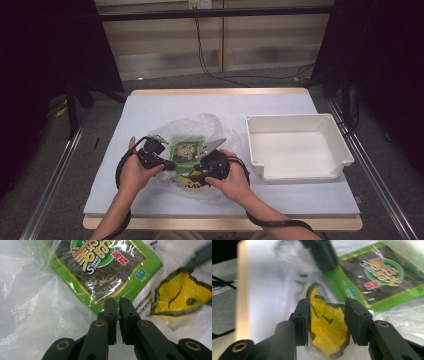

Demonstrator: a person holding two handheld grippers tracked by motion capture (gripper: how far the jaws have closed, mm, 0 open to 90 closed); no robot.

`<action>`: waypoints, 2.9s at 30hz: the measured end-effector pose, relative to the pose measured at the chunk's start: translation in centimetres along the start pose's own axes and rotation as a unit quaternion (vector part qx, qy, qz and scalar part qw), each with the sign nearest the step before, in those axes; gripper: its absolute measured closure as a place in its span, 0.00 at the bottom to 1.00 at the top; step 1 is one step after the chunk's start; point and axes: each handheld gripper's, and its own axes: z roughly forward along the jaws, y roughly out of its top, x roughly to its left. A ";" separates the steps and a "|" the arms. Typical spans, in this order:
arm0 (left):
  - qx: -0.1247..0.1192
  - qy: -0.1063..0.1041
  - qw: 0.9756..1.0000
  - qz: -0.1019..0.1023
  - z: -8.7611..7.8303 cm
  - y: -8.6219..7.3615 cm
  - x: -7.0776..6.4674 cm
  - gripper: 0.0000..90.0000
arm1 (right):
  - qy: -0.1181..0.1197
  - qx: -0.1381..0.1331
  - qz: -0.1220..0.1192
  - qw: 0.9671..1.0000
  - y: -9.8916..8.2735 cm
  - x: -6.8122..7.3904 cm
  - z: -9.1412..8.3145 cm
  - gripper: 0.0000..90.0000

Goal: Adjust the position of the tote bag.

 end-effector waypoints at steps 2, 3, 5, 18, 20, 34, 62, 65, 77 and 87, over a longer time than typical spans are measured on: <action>0.003 0.003 1.000 0.000 0.0 -0.3 0.0 0.96 | -0.011 0.009 -0.003 1.000 -0.2 -0.5 0.4 0.63; 0.002 0.005 1.000 0.000 0.0 -0.5 0.0 0.96 | -0.021 0.017 -0.006 1.000 -0.5 -0.6 0.6 0.64; 0.007 0.009 1.000 0.001 0.0 -0.9 0.0 0.97 | -0.035 0.038 -0.015 0.999 -1.0 -0.6 1.0 0.67; 0.028 0.024 0.999 -0.003 -0.3 -2.5 0.2 1.00 | -0.013 0.055 0.018 0.998 -3.3 -0.6 -0.1 1.00; 0.025 0.027 0.999 -0.012 -0.4 -2.9 0.3 1.00 | -0.012 0.058 0.024 0.998 -3.4 -0.5 -0.4 1.00; 0.025 0.009 1.000 -0.013 -0.7 -3.4 0.5 1.00 | -0.043 0.018 0.012 0.999 -1.0 -0.2 -0.8 0.60; 0.000 0.018 0.999 -0.032 -1.6 -3.4 0.4 0.99 | 0.003 0.061 0.007 0.998 -3.6 0.3 -0.6 0.96; -0.017 0.013 0.999 -0.036 -2.2 -2.9 0.2 0.88 | 0.000 0.060 0.008 0.998 -3.3 0.2 -0.7 0.89; -0.041 0.021 0.999 -0.010 -2.9 -0.4 -0.3 0.73 | -0.002 0.047 0.007 0.999 -1.6 0.2 -1.2 0.73; -0.053 0.033 0.998 -0.002 -2.4 1.8 0.1 0.80 | -0.007 0.042 0.012 0.999 -0.4 -0.7 -1.6 0.79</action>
